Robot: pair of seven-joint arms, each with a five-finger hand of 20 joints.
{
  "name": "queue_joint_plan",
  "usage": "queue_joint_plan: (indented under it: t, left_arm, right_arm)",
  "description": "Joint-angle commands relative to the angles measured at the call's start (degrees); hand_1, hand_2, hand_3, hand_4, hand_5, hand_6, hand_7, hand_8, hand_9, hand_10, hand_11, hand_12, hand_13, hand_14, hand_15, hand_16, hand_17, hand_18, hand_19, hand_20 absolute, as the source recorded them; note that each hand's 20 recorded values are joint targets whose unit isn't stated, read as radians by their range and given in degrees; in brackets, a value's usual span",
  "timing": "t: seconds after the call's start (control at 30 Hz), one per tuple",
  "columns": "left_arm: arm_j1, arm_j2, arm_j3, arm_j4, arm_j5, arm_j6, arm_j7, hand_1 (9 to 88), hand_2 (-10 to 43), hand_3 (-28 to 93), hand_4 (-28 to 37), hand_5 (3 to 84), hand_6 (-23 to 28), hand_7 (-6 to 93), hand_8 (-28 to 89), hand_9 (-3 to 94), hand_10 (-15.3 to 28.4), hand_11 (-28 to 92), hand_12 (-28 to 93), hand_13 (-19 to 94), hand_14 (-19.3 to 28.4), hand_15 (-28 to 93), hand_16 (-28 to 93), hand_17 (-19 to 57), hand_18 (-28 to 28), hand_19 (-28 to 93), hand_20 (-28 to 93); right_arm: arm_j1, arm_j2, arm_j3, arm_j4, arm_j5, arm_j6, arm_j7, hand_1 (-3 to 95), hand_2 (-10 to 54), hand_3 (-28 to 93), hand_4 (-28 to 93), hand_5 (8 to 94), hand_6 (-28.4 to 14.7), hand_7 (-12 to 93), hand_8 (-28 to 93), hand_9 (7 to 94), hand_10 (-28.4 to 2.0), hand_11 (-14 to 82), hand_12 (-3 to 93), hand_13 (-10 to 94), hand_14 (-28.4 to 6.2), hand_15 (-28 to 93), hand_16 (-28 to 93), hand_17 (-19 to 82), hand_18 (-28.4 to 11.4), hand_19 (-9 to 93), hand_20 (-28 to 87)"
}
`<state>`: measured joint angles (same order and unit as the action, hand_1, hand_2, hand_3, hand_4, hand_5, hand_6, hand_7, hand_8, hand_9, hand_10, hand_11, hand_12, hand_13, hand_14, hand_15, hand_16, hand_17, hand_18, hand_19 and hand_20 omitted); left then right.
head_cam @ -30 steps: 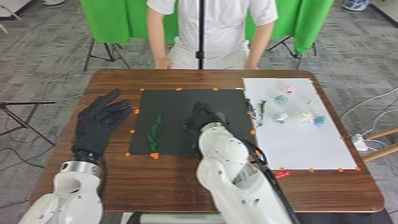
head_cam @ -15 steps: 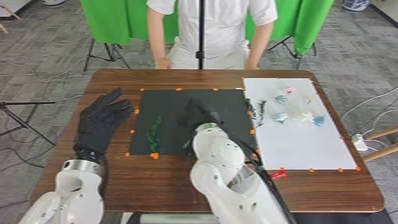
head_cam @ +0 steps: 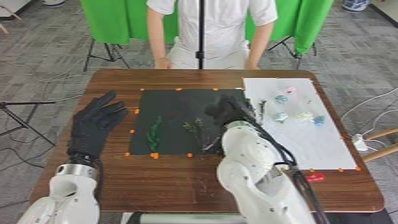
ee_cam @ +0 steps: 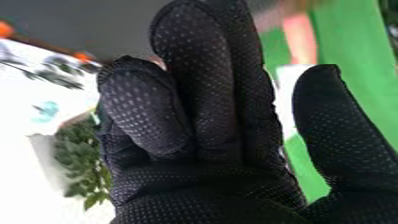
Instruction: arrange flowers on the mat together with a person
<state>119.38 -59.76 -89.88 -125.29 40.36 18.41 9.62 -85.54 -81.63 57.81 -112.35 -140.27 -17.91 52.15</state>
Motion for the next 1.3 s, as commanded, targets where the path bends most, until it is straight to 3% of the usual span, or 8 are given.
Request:
queue_joint_plan:
  t: [0.03, 0.27, 0.63, 0.97, 1.3]
  left_arm:
    - [0.39, -0.56, 0.0, -0.04, -0.26, 0.41, -0.02, 23.7, 12.0, 77, -25.9, 41.2, 12.9, 12.1, -9, 40.2, 23.4, 32, 9, 29, 28.3, 59, -13, -5.9, 25.0, 69, -9]
    - [0.81, -0.61, -0.15, -0.29, -0.12, 0.64, -0.2, 23.7, 12.0, 77, -25.9, 41.2, 12.9, 12.1, -9, 40.2, 23.4, 32, 9, 29, 28.3, 59, -13, -5.9, 25.0, 69, -9]
    - [-0.39, -0.93, 0.44, 0.23, 0.23, 0.06, -1.02, 23.7, 12.1, 77, -25.5, 41.2, 12.8, 12.3, -9, 40.2, 23.5, 32, 9, 29, 28.3, 59, -13, -5.9, 24.9, 69, -9]
    - [-1.09, -0.83, 0.68, 0.47, 0.11, 0.05, -1.01, 23.7, 12.1, 77, -25.1, 41.1, 12.8, 12.2, -9, 40.1, 23.5, 32, 9, 29, 28.3, 59, -13, -5.9, 24.9, 69, -9]
    - [0.85, -0.24, 0.01, -0.2, -0.43, 0.92, 0.02, 23.9, 12.2, 77, -25.0, 41.2, 12.8, 12.3, -9, 40.1, 23.5, 32, 9, 29, 28.3, 59, -13, -5.9, 24.9, 69, -9]
  right_arm:
    - [-1.43, 1.27, -0.66, 2.28, -0.92, -2.31, 1.78, 20.4, 12.3, 80, -22, 87.4, -4.3, 14, -12, 93.7, -15.8, 34.0, 18.9, 80, -15.0, 71, 14, 35, -26.8, 93, 22]
    - [-1.55, 0.55, -1.32, 2.98, 0.39, -7.13, 1.05, 18.9, 13.3, 80, -22, 86.0, -4.9, 13, -12, 93.3, -16.2, 33.3, 19.1, 80, -15.2, 71, 14, 35, -27.0, 93, 22]
    - [-0.91, -3.23, -2.74, 4.75, 2.06, -9.87, -2.47, 18.7, 13.5, 79, -21, 84.0, -5.1, 12, -12, 92.3, -16.5, 32.6, 19.5, 79, -15.3, 71, 14, 34, -26.8, 93, 21]
    - [-0.49, -4.54, -3.97, 5.18, 1.52, -10.38, -3.1, 18.2, 13.6, 79, -22, 84.0, -5.2, 12, -12, 92.2, -16.4, 32.7, 19.4, 79, -15.3, 71, 14, 34, -26.7, 93, 21]
    - [1.66, -1.2, -4.74, 4.06, -2.66, -7.22, -2.24, 17.2, 13.3, 79, -22, 85.4, -5.1, 13, -12, 93.0, -16.3, 33.1, 19.2, 80, -15.3, 71, 14, 35, -27.1, 93, 22]
